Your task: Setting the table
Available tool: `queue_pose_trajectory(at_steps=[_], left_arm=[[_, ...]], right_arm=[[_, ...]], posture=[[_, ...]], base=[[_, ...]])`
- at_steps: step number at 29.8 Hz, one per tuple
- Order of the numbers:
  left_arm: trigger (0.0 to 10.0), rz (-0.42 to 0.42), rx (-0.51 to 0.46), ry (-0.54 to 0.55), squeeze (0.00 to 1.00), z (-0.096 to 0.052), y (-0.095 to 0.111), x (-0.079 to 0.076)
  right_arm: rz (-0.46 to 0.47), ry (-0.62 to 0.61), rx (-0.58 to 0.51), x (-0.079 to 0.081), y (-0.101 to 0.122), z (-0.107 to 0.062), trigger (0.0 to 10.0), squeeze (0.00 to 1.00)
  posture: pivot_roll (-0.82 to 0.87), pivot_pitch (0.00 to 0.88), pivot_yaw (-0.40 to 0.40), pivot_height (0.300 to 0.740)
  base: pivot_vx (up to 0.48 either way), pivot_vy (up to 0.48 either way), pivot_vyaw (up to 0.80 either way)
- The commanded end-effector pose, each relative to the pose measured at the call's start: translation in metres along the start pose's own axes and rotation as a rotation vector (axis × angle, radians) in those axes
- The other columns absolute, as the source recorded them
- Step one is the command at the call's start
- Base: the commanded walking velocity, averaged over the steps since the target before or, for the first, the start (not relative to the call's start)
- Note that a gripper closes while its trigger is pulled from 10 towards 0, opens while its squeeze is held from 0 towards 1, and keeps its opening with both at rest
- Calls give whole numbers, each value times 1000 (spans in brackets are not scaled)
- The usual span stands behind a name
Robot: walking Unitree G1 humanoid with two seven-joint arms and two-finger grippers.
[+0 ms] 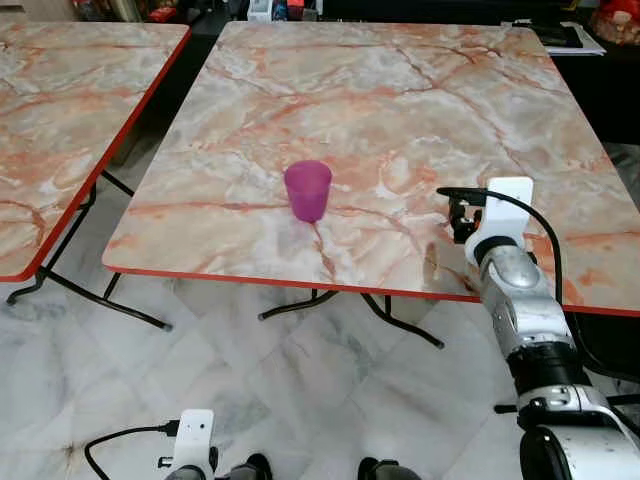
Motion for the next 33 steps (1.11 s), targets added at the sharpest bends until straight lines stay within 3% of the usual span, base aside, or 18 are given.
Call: queue_pose_trajectory(at_steps=[1, 8, 26, 30, 31, 33], left_arm=[[10000, 4, 31, 7, 0, -2, -10, 1], [10000, 1, 38, 17, 0, -2, -11, 5], [10000, -18, 49, 25, 0, -4, -17, 5], [10000, -16, 45, 24, 0, -3, -16, 5], [10000, -14, 43, 22, 0, -3, -15, 5], [10000, -13, 40, 21, 0, -3, -13, 5]], right_arm=[[-6, 9, -15, 2, 4, 2, 10000, 0], [0, 17, -15, 5, 2, 2, 10000, 0], [12, 37, -21, 12, 7, 1, 10000, 0], [51, 10, 8, 8, 5, 0, 10000, 0], [87, 9, 40, 7, 3, 0, 10000, 1000], [92, -10, 80, 6, 1, -1, 10000, 1000]], posture=[[-104, 188, -8, 740], [-102, 194, -10, 740], [-99, 202, -12, 740], [-98, 203, -11, 740], [-97, 205, -8, 740], [-98, 209, -5, 740]], base=[[322, -330, 0], [307, -286, 0], [0, 0, 0], [0, 0, 0], [0, 0, 0], [0, 0, 0]])
Point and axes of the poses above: a point about 5 cm out from each wrist's last joint towards the gripper, its own z axis pointing out of the wrist towards the gripper, its own y axis along the axis of the wrist's last joint, x = y × z, the point moved 3 cm from there along z, pointing out of the wrist towards the gripper, and after that the axes turned 1 degree about z, right-handed, at the moved point
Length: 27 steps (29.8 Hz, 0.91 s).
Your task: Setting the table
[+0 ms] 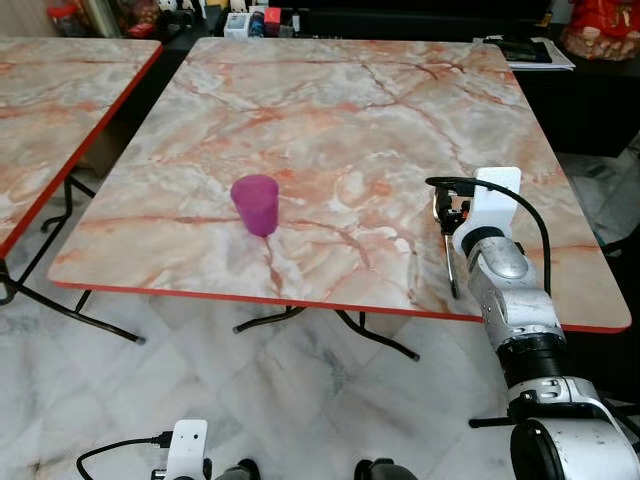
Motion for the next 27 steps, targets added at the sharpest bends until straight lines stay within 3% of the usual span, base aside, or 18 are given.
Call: queue_pose_trajectory(at_steps=[1, 14, 18, 20, 21, 27], left_arm=[[10000, 3, 21, 5, 0, -1, -6, 2], [10000, 6, 27, 4, 0, -1, -6, 4], [10000, 6, 30, 4, 0, -1, -8, 5], [10000, 7, 31, 5, 0, -2, -9, 6], [10000, 7, 32, 4, 0, -2, -10, 6], [10000, 8, 34, -1, 0, -2, -10, 5]], right_arm=[[23, -34, 38, -5, -1, -2, 10000, 1000], [149, 74, 66, 21, 17, -3, 10000, 1000], [121, 85, 82, 23, 17, -5, 10000, 1000], [115, 78, 91, 22, 18, -6, 10000, 953], [109, 74, 100, 21, 18, -7, 10000, 0], [55, 71, 116, 20, 28, -15, 10000, 0]], posture=[[-98, 209, -5, 740], [-100, 243, 1, 740], [-100, 243, 1, 740], [-104, 256, 2, 740], [-104, 256, 2, 740], [-107, 264, 1, 740]], base=[[0, 0, 0], [0, 0, 0], [0, 0, 0], [0, 0, 0], [0, 0, 0], [0, 0, 0]])
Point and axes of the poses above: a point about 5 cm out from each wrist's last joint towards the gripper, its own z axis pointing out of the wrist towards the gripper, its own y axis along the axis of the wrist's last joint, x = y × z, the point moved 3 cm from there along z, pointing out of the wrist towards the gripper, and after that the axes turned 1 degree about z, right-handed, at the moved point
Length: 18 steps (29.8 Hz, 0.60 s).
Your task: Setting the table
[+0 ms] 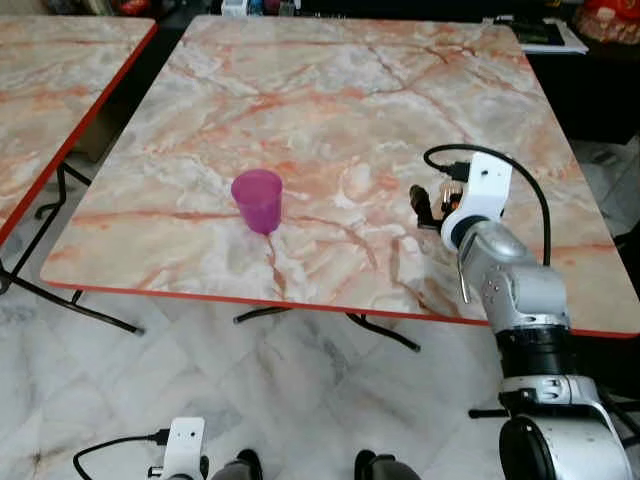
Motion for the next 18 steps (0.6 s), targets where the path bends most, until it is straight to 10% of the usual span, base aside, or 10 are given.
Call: queue_pose_trajectory(at_steps=[1, 18], left_arm=[[10000, -1, 43, -6, 0, -3, -14, 0], [10000, 7, 78, -53, 0, -4, -22, -9]], right_arm=[[-15, -10, 14, -2, 0, -4, 10000, 0], [16, -54, 159, -18, -16, -37, 10000, 0]], posture=[[-111, 265, 2, 740], [-133, 248, -9, 740]], base=[[0, 0, 0], [0, 0, 0]])
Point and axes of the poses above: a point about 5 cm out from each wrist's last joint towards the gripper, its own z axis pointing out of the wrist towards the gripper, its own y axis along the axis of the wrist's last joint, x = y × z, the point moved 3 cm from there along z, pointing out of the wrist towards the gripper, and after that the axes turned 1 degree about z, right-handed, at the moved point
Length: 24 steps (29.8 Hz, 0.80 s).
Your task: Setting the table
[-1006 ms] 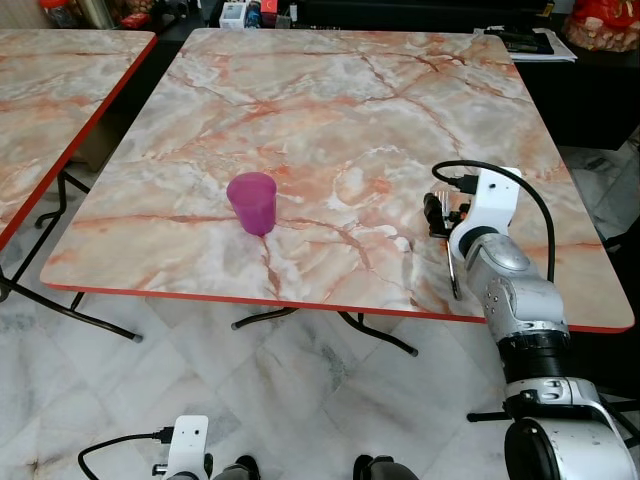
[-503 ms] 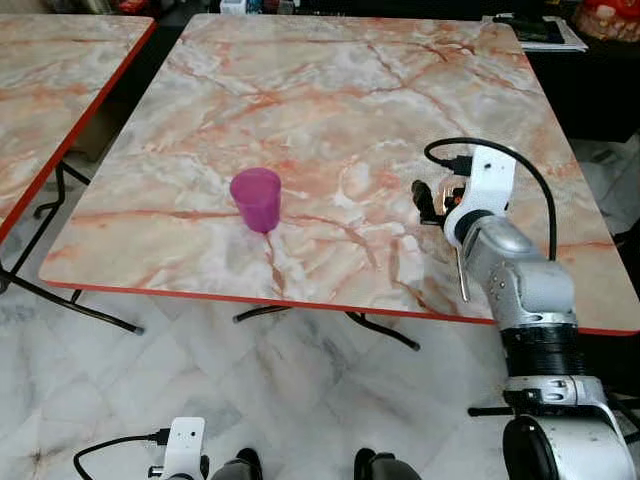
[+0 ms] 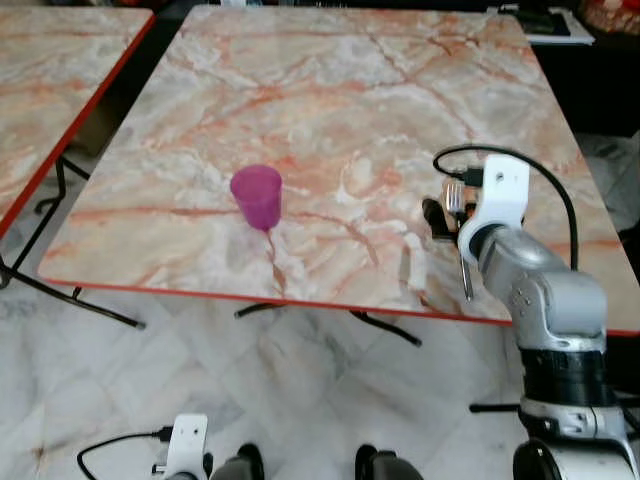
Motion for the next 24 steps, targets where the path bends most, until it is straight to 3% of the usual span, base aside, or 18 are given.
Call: queue_pose_trajectory(at_steps=[1, 13, 24], left_arm=[[10000, 5, 83, -18, 0, -5, -24, -3], [10000, -1, 96, -25, 0, -5, -27, -5], [10000, -2, 125, -39, 0, -7, -36, -16]], right_arm=[[13, 1, -3, -2, 2, -5, 10000, 0], [49, -4, 48, -5, -6, -9, 10000, 0], [-31, -19, 60, -18, -11, -6, 10000, 0]], posture=[[-133, 248, -9, 740], [-129, 259, -16, 740], [-136, 269, -13, 740]], base=[[0, 0, 0], [0, 0, 0], [0, 0, 0]])
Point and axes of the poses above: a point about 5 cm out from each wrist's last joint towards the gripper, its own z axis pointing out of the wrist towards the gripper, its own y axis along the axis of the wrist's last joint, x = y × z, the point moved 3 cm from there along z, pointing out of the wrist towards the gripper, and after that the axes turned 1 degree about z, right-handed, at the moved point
